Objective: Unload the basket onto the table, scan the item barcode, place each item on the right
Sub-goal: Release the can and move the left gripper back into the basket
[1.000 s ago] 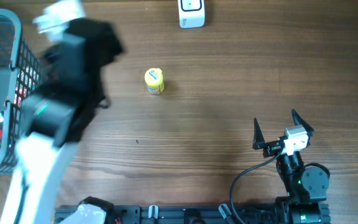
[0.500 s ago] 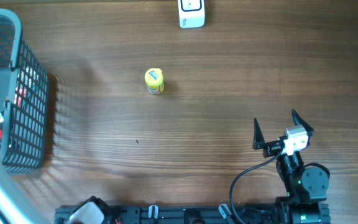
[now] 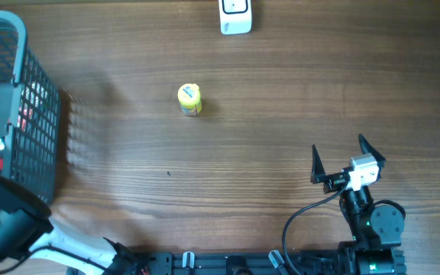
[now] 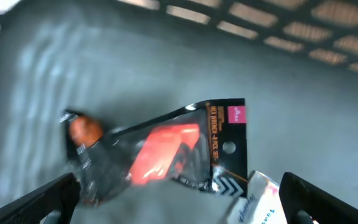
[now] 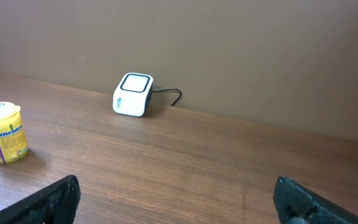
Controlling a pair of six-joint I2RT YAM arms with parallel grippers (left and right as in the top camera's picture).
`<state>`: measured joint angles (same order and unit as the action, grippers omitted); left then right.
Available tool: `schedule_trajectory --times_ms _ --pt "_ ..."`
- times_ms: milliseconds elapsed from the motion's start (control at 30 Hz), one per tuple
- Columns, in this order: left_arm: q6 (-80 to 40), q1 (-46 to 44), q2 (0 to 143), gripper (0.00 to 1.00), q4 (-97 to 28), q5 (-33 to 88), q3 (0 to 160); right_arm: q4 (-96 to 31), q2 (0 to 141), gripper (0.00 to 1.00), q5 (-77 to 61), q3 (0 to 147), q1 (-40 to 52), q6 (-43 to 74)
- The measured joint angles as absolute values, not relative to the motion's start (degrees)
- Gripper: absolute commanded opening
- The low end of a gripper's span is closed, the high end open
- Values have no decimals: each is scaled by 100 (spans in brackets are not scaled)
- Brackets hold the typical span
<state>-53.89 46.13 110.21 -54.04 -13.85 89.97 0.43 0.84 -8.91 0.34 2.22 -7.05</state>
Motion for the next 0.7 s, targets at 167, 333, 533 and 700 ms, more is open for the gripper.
schedule_trajectory --times_ms 167,333,533,700 --pt "-4178 4613 11218 100 -5083 -1339 8995 43 84 100 -891 34 222 -705" --pt "-2790 4574 11218 100 -4762 -1234 8995 43 84 100 -891 34 222 -705" --pt "-777 4495 11220 100 -4729 -561 8995 43 84 100 -891 34 222 -705" --pt "493 4495 11220 100 -4923 -154 8995 43 84 100 -891 34 222 -705"
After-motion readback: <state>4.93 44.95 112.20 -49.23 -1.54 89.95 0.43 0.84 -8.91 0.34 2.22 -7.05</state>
